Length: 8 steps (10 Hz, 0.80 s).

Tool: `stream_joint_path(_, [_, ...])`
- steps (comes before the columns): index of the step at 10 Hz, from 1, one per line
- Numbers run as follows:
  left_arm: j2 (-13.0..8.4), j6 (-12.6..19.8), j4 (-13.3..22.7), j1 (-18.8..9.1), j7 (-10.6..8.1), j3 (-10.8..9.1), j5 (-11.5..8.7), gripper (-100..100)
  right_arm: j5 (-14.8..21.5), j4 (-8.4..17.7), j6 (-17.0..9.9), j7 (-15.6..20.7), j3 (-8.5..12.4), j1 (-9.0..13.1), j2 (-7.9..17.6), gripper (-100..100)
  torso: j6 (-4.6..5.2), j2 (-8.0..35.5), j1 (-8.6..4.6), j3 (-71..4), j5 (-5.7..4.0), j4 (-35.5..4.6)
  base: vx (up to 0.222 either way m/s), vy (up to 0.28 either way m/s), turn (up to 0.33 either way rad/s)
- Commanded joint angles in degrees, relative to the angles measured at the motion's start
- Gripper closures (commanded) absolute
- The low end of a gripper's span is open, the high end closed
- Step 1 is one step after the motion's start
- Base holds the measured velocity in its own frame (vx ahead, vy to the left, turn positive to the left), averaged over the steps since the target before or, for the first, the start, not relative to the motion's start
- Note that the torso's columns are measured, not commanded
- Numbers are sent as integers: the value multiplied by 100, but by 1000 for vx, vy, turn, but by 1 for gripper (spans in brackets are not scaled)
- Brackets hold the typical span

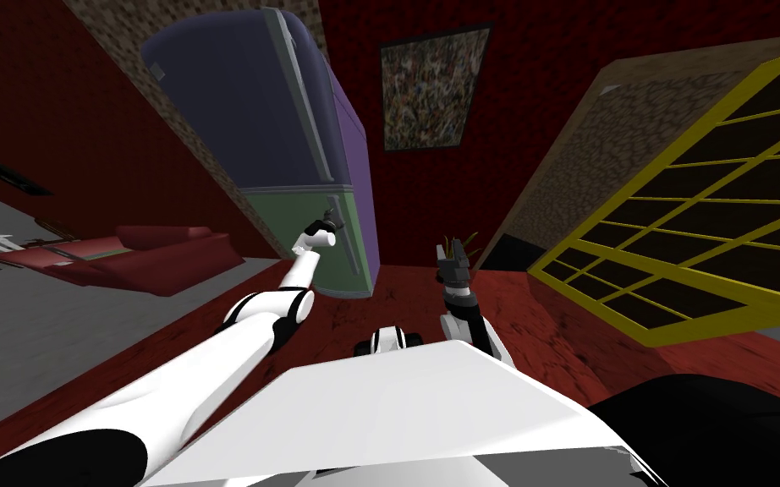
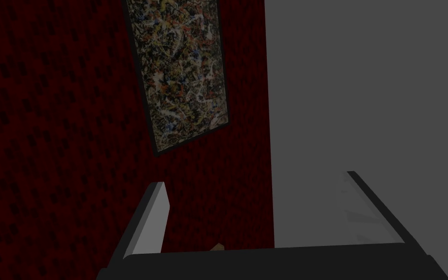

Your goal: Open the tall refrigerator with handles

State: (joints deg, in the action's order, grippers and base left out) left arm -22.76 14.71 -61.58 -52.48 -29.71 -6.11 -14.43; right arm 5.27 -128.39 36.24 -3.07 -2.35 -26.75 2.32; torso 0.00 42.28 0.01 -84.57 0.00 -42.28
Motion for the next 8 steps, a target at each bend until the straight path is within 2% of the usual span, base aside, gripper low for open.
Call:
stream_joint_path(1, [-72,155,406,-395,-106,-22,-65,-100,0,0,0,0,0,0,0,0,1,0,-2,0,0,0,-6,-26,-3])
stream_joint_path(4, [-224,433,886,-889,-277,-54,-187,-100,0,0,0,0,0,0,0,0,0,-1,0,-1,0,1,-5,-30,0])
stream_joint_path(7, [-303,561,1189,-1185,-356,-69,-243,-100,0,0,0,0,0,0,0,0,7,-24,2,-21,-11,-18,-16,-25,-1])
stream_joint_path(8, [-384,680,1414,-1386,-429,-82,-295,-100,0,0,0,0,0,0,0,0,3,-26,3,-19,-6,-7,4,-22,-2])
